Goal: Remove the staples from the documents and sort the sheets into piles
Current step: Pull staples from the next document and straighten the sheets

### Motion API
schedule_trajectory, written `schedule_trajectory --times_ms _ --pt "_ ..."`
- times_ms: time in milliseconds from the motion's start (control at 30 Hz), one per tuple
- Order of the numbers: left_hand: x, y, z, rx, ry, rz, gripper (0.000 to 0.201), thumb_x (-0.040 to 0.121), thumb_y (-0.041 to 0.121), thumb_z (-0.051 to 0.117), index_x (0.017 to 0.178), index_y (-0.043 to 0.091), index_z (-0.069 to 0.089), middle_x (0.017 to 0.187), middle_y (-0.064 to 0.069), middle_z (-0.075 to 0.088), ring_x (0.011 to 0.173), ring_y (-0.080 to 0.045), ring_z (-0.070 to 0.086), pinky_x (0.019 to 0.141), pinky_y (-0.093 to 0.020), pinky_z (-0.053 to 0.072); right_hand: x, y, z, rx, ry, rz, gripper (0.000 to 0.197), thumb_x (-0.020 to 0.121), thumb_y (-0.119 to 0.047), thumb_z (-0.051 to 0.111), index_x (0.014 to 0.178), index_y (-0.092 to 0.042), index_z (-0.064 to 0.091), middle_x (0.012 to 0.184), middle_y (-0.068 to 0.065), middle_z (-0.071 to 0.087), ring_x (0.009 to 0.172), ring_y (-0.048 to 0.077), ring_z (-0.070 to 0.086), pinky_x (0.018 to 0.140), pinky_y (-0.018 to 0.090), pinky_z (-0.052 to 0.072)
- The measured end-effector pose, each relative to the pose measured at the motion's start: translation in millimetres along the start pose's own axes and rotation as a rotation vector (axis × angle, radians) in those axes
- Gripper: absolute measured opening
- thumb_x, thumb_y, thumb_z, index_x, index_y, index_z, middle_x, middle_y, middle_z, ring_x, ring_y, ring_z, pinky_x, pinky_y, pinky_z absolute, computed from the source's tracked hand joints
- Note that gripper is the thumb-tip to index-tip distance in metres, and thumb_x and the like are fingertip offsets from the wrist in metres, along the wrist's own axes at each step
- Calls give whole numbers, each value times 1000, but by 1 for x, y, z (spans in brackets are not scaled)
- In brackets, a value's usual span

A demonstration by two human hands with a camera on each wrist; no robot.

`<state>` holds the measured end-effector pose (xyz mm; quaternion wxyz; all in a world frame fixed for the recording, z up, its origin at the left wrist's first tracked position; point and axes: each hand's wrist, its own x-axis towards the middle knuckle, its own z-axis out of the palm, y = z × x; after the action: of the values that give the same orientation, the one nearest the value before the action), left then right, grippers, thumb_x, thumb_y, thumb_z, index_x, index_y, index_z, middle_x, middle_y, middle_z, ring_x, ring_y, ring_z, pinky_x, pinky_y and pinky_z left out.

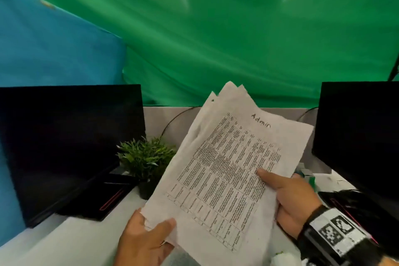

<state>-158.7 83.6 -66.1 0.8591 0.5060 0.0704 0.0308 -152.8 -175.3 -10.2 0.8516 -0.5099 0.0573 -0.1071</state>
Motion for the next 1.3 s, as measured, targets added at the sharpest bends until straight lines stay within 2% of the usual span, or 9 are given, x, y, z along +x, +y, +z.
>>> schedule_trajectory --times_ms 67,167,233,367,600,733,933,1133,1300 --pt "4 2 -5 106 -4 -49 45 86 -7 72 124 14 62 108 -22 69 94 -40 66 69 -44 60 2 -11 -10 -67 -29 -57 35 91 6 58 123 -6 66 115 18 73 101 38 72 91 57 55" --pt "11 18 -7 394 -120 -88 83 49 39 92 125 27 61 118 -8 69 107 -24 66 89 -43 51 1 -30 -25 -132 -168 -26 35 91 8 55 124 -3 64 115 21 72 101 40 71 74 49 62" --pt "14 29 3 494 -266 -83 78 59 51 90 128 29 62 126 -3 69 116 -22 66 101 -44 50 0 -35 -29 -188 -227 12 35 91 7 55 123 -3 63 113 22 72 99 41 72 69 45 62" --pt "16 45 33 321 -396 -22 30 102 21 57 125 3 65 118 -18 74 112 -38 70 103 -59 51 -3 -31 -23 -275 -235 24 32 90 4 57 121 1 64 109 24 73 95 43 72 70 49 62" --pt "28 29 41 192 -290 67 29 104 19 54 120 1 70 118 -27 72 115 -55 62 103 -74 40 3 -27 -29 -360 0 -155 20 95 -15 61 111 -6 69 100 14 77 90 36 75 91 58 54" --pt "32 36 41 130 -161 91 24 105 14 53 118 1 69 110 -23 75 104 -44 71 94 -65 54 10 -41 -46 -209 99 -166 21 95 -7 59 114 -6 68 104 18 76 95 37 74 82 58 58" --pt "38 41 43 155 -136 121 24 105 13 51 117 4 69 107 -20 77 99 -39 74 88 -55 59 7 -45 -54 -206 15 -110 23 93 -3 58 115 -2 67 106 24 74 92 43 73 73 63 57" --pt "23 27 59 172 -198 205 28 107 13 45 119 7 69 110 -16 77 104 -35 73 96 -54 56 10 -10 -30 -278 18 -62 20 93 -4 61 111 0 67 100 24 75 93 47 71 91 64 52" --pt "24 30 55 329 -116 334 22 102 7 53 108 12 73 97 -7 80 90 -25 77 78 -45 64 15 -1 -28 -286 35 -119 21 95 -12 61 111 -1 69 100 20 76 90 41 73 85 57 58"
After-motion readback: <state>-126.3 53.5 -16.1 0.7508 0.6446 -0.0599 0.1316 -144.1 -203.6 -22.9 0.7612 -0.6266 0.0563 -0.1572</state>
